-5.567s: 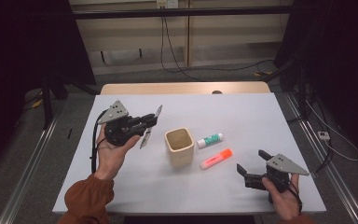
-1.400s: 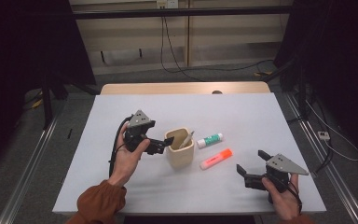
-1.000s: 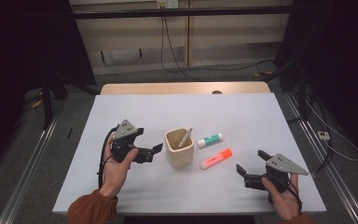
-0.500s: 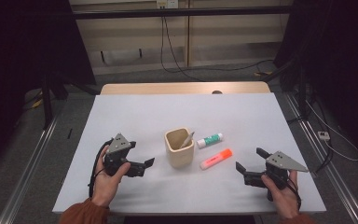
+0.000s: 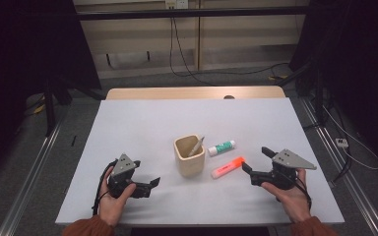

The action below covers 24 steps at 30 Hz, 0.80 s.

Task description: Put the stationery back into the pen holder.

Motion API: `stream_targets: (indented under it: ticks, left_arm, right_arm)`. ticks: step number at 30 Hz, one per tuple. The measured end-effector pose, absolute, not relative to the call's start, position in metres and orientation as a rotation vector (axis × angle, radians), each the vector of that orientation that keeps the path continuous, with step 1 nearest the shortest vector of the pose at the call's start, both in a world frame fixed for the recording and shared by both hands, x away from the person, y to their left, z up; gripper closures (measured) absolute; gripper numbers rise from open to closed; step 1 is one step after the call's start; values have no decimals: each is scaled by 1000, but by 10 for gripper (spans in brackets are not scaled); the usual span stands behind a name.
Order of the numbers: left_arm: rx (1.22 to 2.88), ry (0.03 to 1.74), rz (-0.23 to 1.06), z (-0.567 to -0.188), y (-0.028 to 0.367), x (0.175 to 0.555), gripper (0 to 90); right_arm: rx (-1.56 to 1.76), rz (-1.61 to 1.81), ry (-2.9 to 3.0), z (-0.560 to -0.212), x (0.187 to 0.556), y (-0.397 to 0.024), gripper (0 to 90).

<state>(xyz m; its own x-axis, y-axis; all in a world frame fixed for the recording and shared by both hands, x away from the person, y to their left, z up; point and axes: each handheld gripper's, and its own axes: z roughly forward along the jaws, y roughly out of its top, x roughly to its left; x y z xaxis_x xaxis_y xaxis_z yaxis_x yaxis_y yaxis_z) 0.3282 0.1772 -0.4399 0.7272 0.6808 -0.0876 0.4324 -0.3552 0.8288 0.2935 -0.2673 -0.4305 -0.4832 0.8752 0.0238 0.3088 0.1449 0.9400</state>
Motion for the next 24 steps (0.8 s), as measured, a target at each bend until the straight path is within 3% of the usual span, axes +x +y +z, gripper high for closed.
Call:
stream_targets:
  ticks: [7, 18, 20, 24]
  left_arm:
    - [1989, 884, 346, -439, 184, 331, 59]
    - [1990, 885, 345, -440, 184, 331, 60]
    - [1979, 890, 345, -439, 185, 330, 60]
    - [1967, 897, 347, -439, 187, 330, 61]
  right_arm:
    - [1123, 1308, 1927, -420, 318, -262, 236]
    - [1174, 1262, 2075, -414, 363, -263, 614]
    - [1221, 1323, 2091, -419, 369, -266, 734]
    - [1239, 1314, 2158, -427, 373, -264, 890]
